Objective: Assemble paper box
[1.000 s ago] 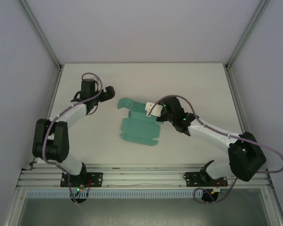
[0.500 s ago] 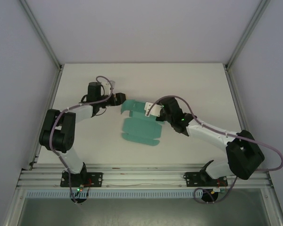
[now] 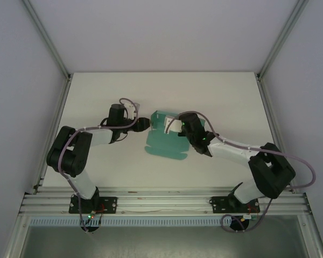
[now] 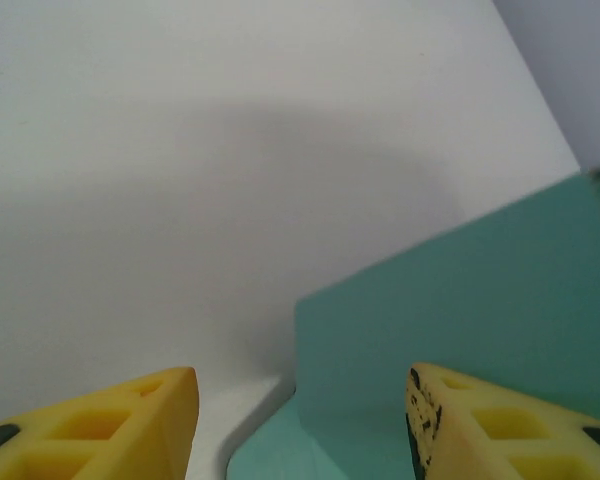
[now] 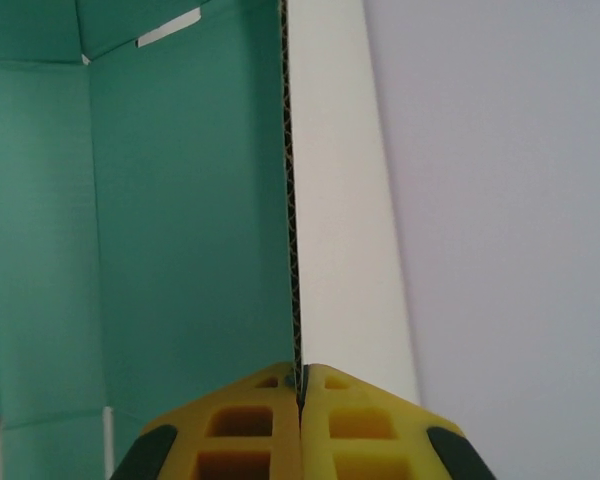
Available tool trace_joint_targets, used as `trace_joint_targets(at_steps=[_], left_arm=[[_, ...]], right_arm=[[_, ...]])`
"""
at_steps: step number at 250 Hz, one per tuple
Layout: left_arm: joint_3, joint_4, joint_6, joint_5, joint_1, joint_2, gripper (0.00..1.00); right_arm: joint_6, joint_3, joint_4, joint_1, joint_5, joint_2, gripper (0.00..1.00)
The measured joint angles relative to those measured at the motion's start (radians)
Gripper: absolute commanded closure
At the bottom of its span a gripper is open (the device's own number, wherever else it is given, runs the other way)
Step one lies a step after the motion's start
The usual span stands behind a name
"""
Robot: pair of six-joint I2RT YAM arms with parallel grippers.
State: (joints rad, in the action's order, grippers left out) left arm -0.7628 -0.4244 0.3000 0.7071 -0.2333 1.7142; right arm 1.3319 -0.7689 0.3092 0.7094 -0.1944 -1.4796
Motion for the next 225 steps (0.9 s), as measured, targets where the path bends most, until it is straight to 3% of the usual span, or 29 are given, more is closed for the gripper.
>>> trace_joint_targets(at_steps=[42, 112, 225], left_arm=[[0.024, -0.061, -0.023, -0.009, -0.006, 0.003, 0.42], [0.039, -0.147, -0.097, -0.008, -0.037, 0.036, 0.40], [0.042, -0.197, -0.169, -0.034, -0.066, 0.100, 0.39]], right_arm=[[0.116, 0.043, 0.166, 0.018, -0.080, -0.096, 1.00], [0.227, 0.070, 0.369, 0.031, -0.109, -0.171, 1.00], [0.236, 0.072, 0.382, 0.037, -0.124, -0.190, 1.00]])
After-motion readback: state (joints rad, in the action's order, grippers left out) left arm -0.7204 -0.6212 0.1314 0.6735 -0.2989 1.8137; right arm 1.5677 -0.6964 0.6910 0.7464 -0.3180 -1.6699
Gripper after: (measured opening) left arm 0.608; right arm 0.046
